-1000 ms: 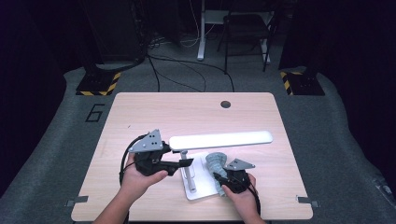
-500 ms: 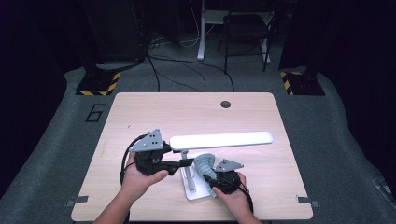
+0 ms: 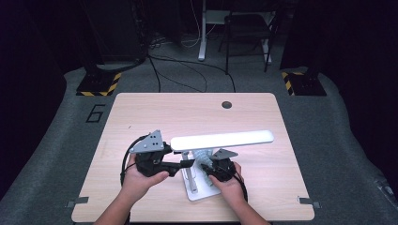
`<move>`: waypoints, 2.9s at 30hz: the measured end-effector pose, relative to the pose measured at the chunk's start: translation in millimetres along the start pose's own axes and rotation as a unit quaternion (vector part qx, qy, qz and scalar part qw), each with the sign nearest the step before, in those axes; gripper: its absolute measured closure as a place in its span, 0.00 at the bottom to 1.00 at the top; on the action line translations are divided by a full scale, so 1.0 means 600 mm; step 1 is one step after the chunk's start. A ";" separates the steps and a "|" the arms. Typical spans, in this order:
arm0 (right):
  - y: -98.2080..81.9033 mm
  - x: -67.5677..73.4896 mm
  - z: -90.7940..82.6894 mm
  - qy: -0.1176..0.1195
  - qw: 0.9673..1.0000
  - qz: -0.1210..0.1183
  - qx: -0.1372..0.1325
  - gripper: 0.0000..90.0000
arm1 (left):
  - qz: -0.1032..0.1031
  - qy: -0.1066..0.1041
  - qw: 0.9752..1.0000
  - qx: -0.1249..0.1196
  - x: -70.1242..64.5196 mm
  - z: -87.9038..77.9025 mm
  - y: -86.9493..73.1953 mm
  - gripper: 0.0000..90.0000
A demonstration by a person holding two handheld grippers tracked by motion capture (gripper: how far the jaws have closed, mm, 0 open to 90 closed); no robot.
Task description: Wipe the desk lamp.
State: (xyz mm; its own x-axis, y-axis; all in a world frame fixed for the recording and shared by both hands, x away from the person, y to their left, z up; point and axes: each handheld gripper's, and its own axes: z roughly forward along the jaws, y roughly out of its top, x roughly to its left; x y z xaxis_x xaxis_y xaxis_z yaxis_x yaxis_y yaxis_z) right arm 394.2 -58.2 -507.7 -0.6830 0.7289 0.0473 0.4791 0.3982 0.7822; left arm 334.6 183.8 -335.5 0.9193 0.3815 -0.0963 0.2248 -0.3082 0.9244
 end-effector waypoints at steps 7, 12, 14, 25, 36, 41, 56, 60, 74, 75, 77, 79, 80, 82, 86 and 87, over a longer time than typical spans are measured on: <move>0.022 0.002 0.023 0.001 1.000 0.003 0.002 0.68 | 0.000 -0.003 1.000 -0.003 0.001 -0.002 -0.002 0.57; 0.016 -0.007 0.020 0.011 1.000 0.010 0.001 0.69 | 0.003 0.000 1.000 0.000 0.003 -0.007 -0.002 0.57; 0.012 -0.003 0.016 0.002 1.000 0.003 0.001 0.70 | 0.000 -0.001 1.000 -0.004 0.005 -0.009 -0.004 0.57; -0.016 0.009 -0.016 0.006 1.000 0.002 0.000 0.70 | 0.000 0.033 0.999 -0.002 0.008 -0.034 -0.012 0.59; -0.047 0.044 -0.048 0.013 1.000 0.002 -0.004 0.70 | -0.014 0.080 0.997 -0.006 0.021 -0.058 -0.020 0.67; -0.057 0.068 -0.061 0.030 0.999 -0.012 0.006 0.70 | -0.025 0.097 0.995 -0.007 0.030 -0.060 -0.023 0.72; -0.038 0.055 -0.069 0.041 0.999 0.000 -0.006 0.70 | -0.029 0.109 0.994 -0.010 0.049 -0.043 -0.024 0.83; -0.026 0.031 -0.063 0.018 1.000 0.015 -0.015 0.70 | -0.025 0.103 0.994 -0.011 0.055 -0.040 -0.022 0.84; -0.050 0.056 -0.057 0.019 1.000 0.015 -0.008 0.70 | -0.033 0.100 0.994 -0.022 0.071 -0.034 -0.023 0.83; -0.050 0.059 -0.058 0.023 1.000 0.011 -0.007 0.70 | -0.033 0.101 0.994 -0.027 0.072 -0.032 -0.024 0.83; -0.050 0.063 -0.059 0.027 1.000 0.013 -0.004 0.70 | -0.032 0.101 0.994 -0.027 0.073 -0.032 -0.024 0.83; -0.049 0.069 -0.060 0.037 0.999 0.011 0.000 0.70 | -0.030 0.101 0.994 -0.026 0.075 -0.032 -0.024 0.82; -0.048 0.069 -0.060 0.041 0.999 0.007 0.002 0.70 | -0.031 0.097 0.995 -0.024 0.076 -0.033 -0.024 0.82; -0.044 0.070 -0.060 0.044 0.999 0.006 0.005 0.70 | -0.031 0.097 0.994 -0.025 0.077 -0.033 -0.023 0.82; -0.032 0.061 -0.058 0.042 0.999 0.009 0.000 0.70 | -0.027 0.100 0.994 -0.023 0.077 -0.032 -0.023 0.82; -0.029 0.058 -0.057 0.041 0.999 0.011 0.000 0.70 | -0.027 0.100 0.994 -0.023 0.077 -0.032 -0.023 0.82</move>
State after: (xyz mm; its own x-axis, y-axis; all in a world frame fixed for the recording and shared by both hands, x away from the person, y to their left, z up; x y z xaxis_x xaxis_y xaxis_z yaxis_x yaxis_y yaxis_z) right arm 343.1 -58.9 -498.3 -0.7153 0.6892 0.1152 0.4943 0.3825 0.7806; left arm 367.6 222.5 -345.4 0.8225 0.5637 -0.0751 0.2524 -0.2434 0.9365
